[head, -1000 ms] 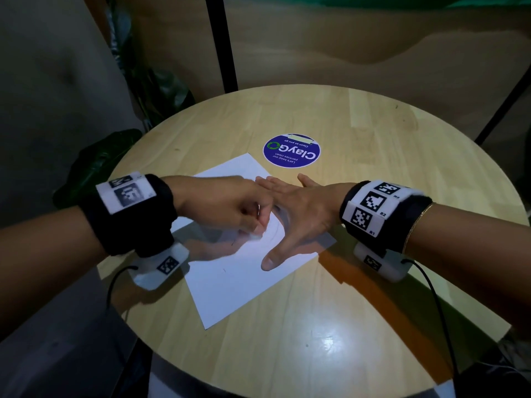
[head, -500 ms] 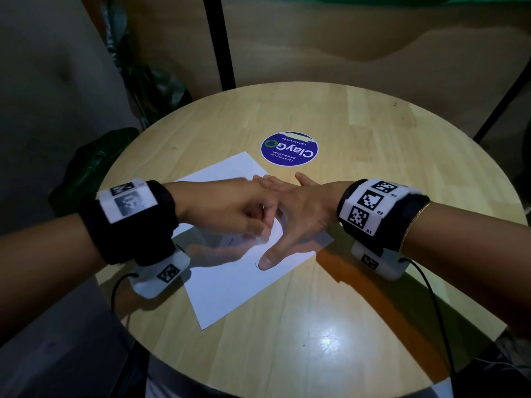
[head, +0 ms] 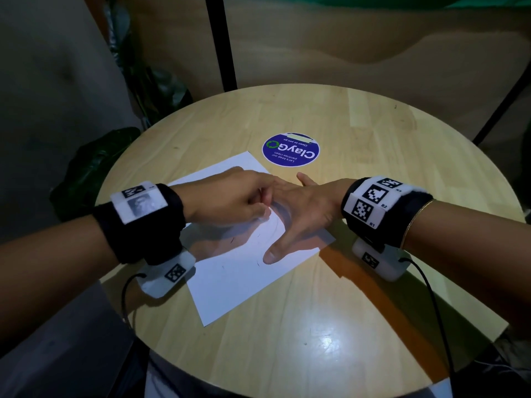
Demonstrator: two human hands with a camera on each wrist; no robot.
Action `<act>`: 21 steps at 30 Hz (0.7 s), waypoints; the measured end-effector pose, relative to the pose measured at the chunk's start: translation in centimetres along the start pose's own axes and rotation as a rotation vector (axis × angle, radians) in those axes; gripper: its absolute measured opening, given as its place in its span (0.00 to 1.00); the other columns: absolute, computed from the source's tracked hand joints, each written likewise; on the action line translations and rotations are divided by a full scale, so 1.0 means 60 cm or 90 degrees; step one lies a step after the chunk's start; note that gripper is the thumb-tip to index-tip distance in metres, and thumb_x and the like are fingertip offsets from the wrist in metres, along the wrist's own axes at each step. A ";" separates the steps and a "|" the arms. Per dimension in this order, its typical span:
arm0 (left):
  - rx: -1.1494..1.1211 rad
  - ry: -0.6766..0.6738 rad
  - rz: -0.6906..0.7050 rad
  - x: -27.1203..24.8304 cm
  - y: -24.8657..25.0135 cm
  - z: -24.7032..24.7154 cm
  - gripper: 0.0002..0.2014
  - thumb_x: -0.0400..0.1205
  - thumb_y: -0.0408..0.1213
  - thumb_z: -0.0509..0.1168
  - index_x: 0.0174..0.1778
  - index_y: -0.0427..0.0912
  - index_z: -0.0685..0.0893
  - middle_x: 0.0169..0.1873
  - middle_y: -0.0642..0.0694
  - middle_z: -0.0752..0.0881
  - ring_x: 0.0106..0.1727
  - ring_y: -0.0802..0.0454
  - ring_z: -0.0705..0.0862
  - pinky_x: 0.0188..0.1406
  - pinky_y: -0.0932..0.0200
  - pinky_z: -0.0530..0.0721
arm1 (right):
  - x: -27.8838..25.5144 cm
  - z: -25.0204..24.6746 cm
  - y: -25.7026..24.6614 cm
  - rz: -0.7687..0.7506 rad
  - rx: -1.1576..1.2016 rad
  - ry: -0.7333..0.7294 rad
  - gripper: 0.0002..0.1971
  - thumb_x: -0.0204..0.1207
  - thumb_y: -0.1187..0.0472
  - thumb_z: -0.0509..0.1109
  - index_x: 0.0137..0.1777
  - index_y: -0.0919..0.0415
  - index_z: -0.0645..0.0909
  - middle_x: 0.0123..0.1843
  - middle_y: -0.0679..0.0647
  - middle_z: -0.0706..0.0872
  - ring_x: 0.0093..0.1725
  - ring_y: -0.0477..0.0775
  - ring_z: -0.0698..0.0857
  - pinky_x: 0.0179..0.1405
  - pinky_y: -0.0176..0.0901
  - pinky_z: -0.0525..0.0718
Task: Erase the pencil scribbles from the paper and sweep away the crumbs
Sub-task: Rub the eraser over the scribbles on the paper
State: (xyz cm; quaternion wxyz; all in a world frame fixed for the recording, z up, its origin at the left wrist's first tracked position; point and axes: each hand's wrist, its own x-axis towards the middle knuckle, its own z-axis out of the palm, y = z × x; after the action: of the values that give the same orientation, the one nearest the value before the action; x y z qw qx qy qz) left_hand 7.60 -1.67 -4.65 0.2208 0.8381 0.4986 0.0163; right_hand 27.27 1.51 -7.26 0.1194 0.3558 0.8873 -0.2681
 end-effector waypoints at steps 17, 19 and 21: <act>0.007 -0.078 0.075 -0.016 0.002 -0.008 0.05 0.87 0.36 0.74 0.48 0.50 0.87 0.36 0.55 0.90 0.40 0.61 0.85 0.39 0.71 0.77 | 0.005 0.003 0.007 0.013 -0.029 -0.009 0.56 0.60 0.16 0.77 0.86 0.31 0.59 0.94 0.37 0.29 0.89 0.35 0.24 0.88 0.66 0.24; -0.037 -0.168 0.071 -0.025 0.004 -0.012 0.06 0.87 0.36 0.74 0.46 0.51 0.87 0.36 0.52 0.91 0.37 0.59 0.85 0.40 0.68 0.80 | 0.007 0.006 0.010 0.019 -0.059 -0.016 0.67 0.60 0.14 0.75 0.94 0.39 0.46 0.94 0.36 0.28 0.88 0.34 0.24 0.88 0.66 0.25; -0.053 -0.261 0.061 -0.032 0.011 -0.017 0.07 0.88 0.36 0.74 0.46 0.52 0.87 0.38 0.50 0.92 0.37 0.59 0.86 0.43 0.61 0.84 | 0.008 0.005 0.008 0.030 -0.082 -0.027 0.74 0.60 0.13 0.73 0.95 0.43 0.34 0.93 0.35 0.27 0.88 0.34 0.24 0.89 0.65 0.25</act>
State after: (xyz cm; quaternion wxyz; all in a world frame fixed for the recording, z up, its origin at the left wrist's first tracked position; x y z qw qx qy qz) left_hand 6.95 -3.19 -3.07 0.3512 0.8365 0.4019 -0.1237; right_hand 27.27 1.86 -7.89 0.1672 0.3627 0.8912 -0.2150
